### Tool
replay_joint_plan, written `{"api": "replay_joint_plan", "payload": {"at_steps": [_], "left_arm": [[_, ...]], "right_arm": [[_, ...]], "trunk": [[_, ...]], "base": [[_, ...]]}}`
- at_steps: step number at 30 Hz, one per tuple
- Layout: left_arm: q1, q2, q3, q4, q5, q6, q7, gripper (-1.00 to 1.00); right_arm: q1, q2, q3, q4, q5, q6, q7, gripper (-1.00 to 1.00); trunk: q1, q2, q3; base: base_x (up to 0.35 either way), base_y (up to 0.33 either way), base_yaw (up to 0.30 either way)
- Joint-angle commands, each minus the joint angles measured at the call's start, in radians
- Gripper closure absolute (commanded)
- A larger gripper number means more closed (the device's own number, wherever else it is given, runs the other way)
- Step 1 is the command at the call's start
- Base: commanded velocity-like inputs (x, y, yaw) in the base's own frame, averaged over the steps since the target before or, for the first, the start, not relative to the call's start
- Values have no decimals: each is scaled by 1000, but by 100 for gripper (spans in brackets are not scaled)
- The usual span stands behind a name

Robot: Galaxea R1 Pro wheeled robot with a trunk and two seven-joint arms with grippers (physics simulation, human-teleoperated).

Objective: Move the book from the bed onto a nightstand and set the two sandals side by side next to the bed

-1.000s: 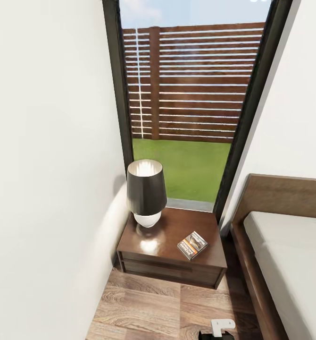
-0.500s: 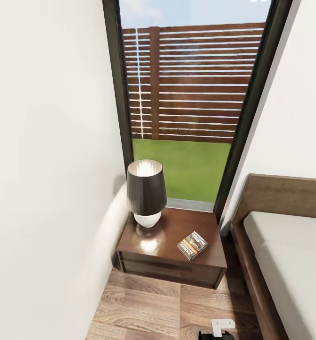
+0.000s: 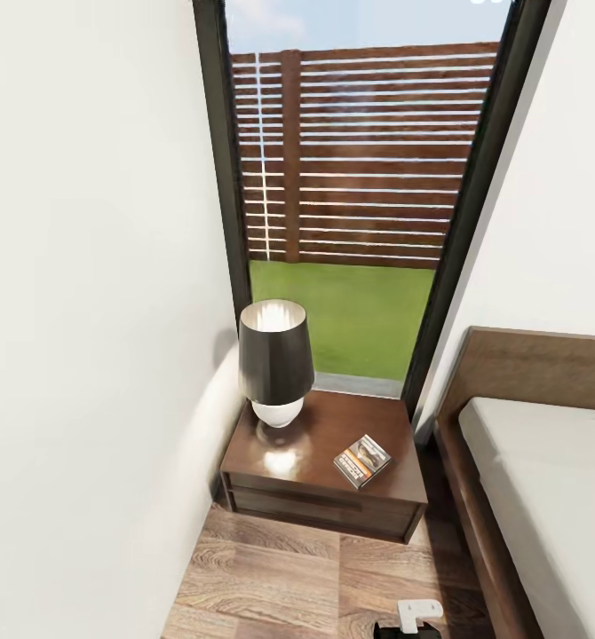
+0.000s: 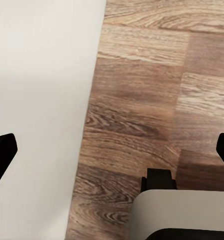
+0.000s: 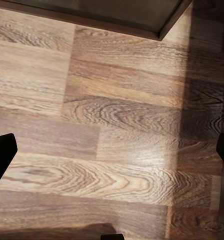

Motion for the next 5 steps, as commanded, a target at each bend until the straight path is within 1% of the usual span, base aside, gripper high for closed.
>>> {"api": "replay_joint_plan", "payload": {"at_steps": [1,5], "left_arm": [[0,0,-9,-1,5,-1,4,-100],[0,0,-9,-1,5,-1,4,-100]], "right_arm": [[-2,1,9,4,-9,-7,-1,-100],[-2,1,9,4,-9,-7,-1,-100]], "trunk": [[0,-1,-1],[0,-1,-1]], "base": [[0,0,0],[0,0,0]]}}
